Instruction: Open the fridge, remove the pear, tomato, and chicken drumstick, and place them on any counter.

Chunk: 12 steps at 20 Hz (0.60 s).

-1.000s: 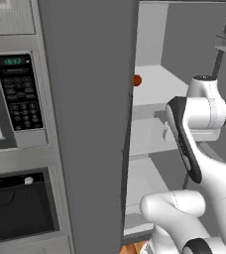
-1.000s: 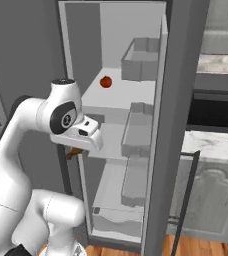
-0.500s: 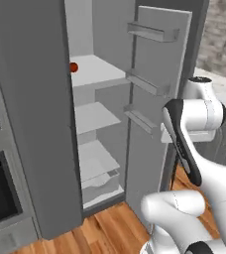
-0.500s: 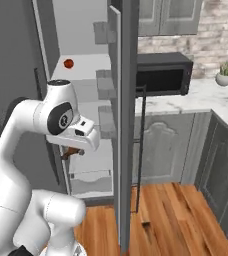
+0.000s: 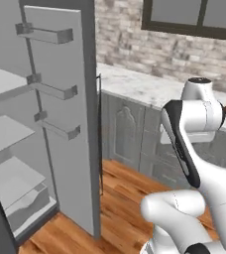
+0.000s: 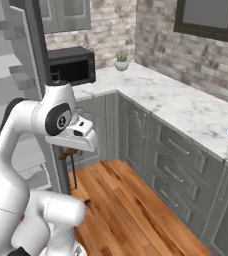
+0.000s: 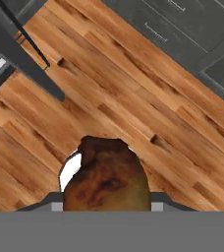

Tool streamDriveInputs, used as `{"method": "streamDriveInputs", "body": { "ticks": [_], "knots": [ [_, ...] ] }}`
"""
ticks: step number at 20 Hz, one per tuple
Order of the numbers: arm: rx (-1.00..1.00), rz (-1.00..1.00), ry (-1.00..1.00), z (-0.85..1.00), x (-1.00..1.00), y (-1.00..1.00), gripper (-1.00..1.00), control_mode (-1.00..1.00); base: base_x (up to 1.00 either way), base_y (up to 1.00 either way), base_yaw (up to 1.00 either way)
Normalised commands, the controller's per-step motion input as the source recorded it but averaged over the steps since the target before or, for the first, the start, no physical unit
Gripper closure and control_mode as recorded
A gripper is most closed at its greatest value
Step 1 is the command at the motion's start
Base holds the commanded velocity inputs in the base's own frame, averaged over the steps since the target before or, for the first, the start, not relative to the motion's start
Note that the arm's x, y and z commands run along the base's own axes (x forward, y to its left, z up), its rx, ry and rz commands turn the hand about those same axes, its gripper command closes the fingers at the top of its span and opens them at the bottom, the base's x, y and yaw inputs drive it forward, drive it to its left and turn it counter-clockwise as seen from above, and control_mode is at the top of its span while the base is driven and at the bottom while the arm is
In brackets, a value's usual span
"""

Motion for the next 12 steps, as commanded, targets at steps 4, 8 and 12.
{"method": "streamDriveInputs", "body": {
  "ticks": [4,8,12],
  "knots": [
    [0.0,0.0,0.0,0.0,0.0,0.0,1.0,1.0,0.65,-1.0,-0.48],
    [0.0,0.0,0.0,0.0,0.0,0.0,1.0,1.0,0.98,-0.98,-0.33],
    [0.0,0.0,0.0,0.0,0.0,0.0,1.0,1.0,0.99,-0.67,-0.23]
  ]
}}
